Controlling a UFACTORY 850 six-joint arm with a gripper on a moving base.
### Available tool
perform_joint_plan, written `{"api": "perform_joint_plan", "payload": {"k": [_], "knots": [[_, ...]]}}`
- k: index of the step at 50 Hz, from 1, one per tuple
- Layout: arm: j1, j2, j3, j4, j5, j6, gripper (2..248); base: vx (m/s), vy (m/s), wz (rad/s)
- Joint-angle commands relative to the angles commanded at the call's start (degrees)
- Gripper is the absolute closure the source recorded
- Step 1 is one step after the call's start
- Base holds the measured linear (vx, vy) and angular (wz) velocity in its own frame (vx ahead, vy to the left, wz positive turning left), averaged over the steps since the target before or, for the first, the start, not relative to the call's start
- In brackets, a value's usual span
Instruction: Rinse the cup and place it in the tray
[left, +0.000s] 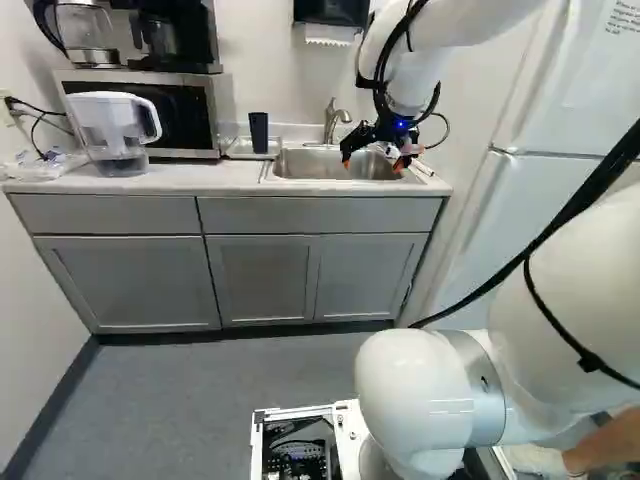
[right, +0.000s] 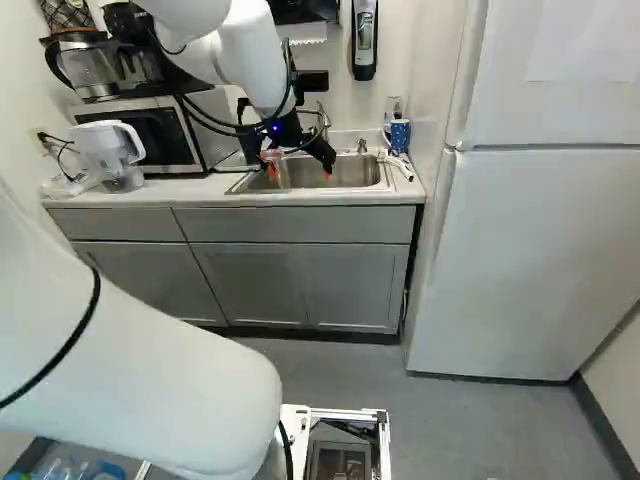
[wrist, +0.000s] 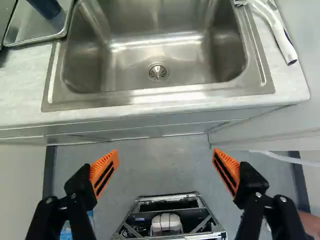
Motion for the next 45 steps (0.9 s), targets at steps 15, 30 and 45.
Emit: {"api": "perform_joint_plan", "payload": {"k": [15,30,45], "knots": [[0.0,0.0,0.0,0.0,0.0,0.0,3,-0.139,0.027,-0.002],[0.0,0.0,0.0,0.0,0.0,0.0,3,-0.132,0.026,-0.002],[0.0,0.0,0.0,0.0,0.0,0.0,3,-0.122,0.026,0.004]]}}
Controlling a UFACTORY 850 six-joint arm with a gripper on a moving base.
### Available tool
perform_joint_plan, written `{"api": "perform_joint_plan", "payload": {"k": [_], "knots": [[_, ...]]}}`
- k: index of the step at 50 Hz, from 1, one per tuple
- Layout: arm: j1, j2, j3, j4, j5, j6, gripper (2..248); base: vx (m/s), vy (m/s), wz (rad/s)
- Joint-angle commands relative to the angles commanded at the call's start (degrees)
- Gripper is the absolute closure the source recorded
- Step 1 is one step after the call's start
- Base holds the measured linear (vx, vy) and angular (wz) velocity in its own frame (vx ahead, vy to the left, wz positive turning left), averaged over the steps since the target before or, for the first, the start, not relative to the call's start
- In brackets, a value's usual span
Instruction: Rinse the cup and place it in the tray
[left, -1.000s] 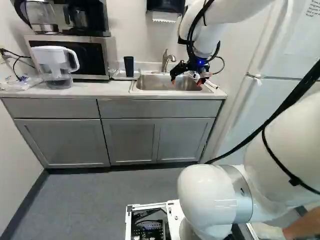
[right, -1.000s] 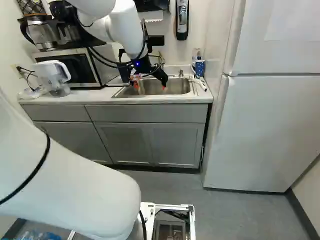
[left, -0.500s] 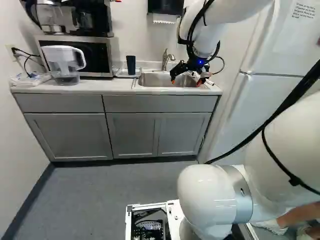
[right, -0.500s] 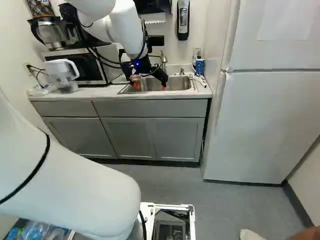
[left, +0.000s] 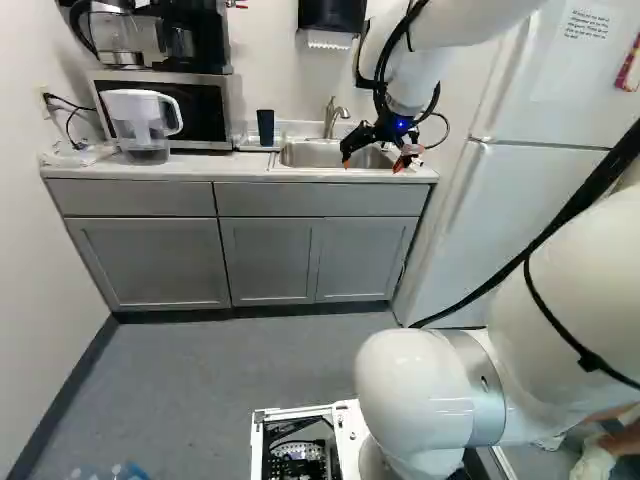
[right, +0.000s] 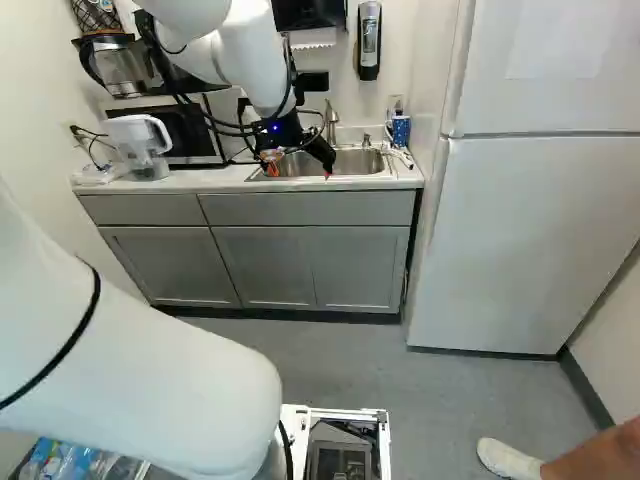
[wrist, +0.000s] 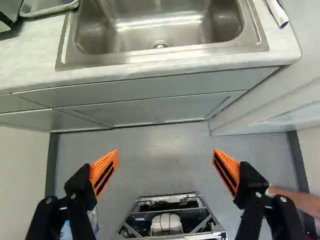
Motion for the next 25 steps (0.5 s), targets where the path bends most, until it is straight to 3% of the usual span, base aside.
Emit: {"api": "perform_joint_plan", "payload": {"k": [25], "knots": [[0.0,0.0,0.0,0.0,0.0,0.0,3,-0.036,0.011,0.004]]}}
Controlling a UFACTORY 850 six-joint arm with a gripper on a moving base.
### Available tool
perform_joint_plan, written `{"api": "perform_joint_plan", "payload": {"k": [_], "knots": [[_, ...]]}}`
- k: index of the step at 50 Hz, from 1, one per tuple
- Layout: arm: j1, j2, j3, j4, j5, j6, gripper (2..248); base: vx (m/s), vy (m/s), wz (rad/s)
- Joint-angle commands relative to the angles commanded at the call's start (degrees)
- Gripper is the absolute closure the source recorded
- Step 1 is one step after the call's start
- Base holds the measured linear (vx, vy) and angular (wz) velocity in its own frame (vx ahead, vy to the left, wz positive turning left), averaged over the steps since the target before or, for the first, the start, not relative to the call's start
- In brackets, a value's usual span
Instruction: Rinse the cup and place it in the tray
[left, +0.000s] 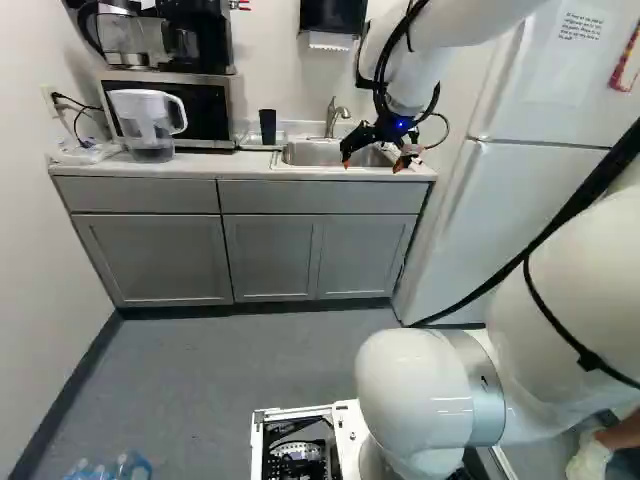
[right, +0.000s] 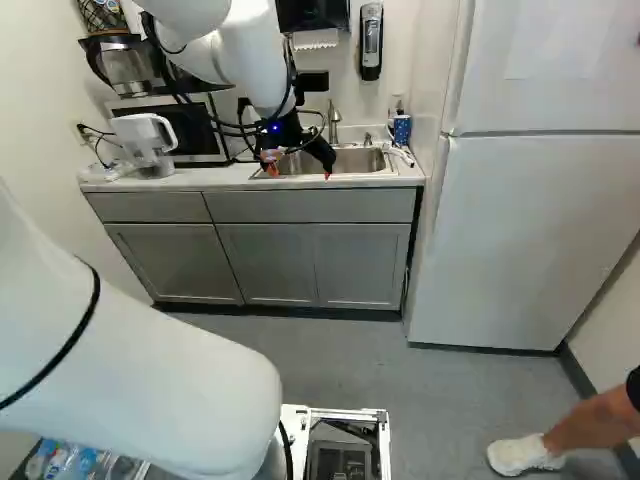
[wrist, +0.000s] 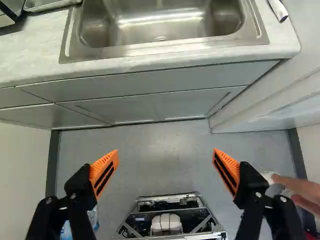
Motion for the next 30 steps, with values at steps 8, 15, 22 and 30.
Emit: {"api": "perform_joint_plan", "payload": {"k": [8,15,22,30], "knots": [[0.0,0.0,0.0,0.0,0.0,0.0,3,0.0,0.0,0.0],[0.0,0.0,0.0,0.0,0.01,0.0,3,0.0,0.0,0.0],[0.02,0.01,0.14,-0.01,0.25,0.01,3,0.0,0.0,0.0],[0.07,0.03,0.51,-0.04,0.9,0.03,3,0.0,0.0,0.0]]}}
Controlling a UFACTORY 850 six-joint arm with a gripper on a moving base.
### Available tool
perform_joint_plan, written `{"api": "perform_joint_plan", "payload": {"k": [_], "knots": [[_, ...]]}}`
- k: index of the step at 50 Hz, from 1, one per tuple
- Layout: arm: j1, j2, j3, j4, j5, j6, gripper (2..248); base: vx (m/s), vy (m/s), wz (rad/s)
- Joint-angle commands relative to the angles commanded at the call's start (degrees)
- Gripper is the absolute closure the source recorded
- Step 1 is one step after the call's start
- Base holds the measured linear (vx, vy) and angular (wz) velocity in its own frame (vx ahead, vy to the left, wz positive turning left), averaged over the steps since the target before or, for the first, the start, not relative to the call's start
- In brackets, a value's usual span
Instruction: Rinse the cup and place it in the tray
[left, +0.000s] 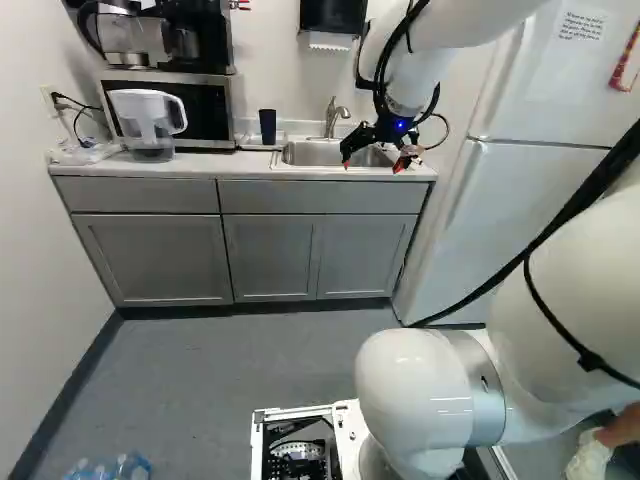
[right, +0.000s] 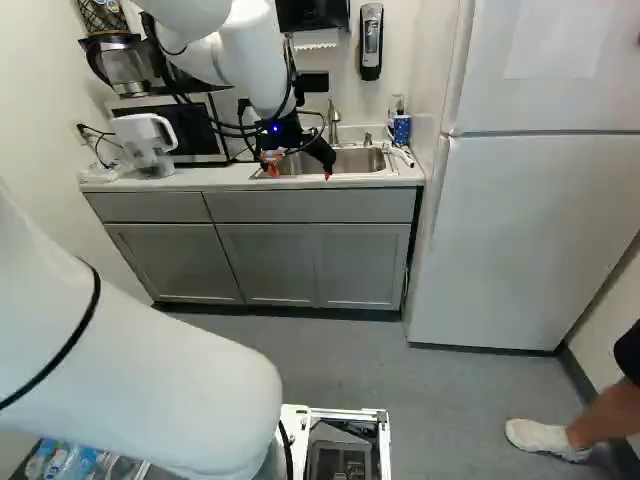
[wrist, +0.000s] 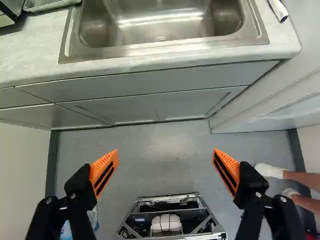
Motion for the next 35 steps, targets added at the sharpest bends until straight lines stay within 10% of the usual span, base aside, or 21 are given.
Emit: {"api": "perform_joint_plan", "payload": {"k": [35], "knots": [[0.6,0.22,4.36,-0.36,7.68,0.27,3,0.0,0.0,0.0]]}}
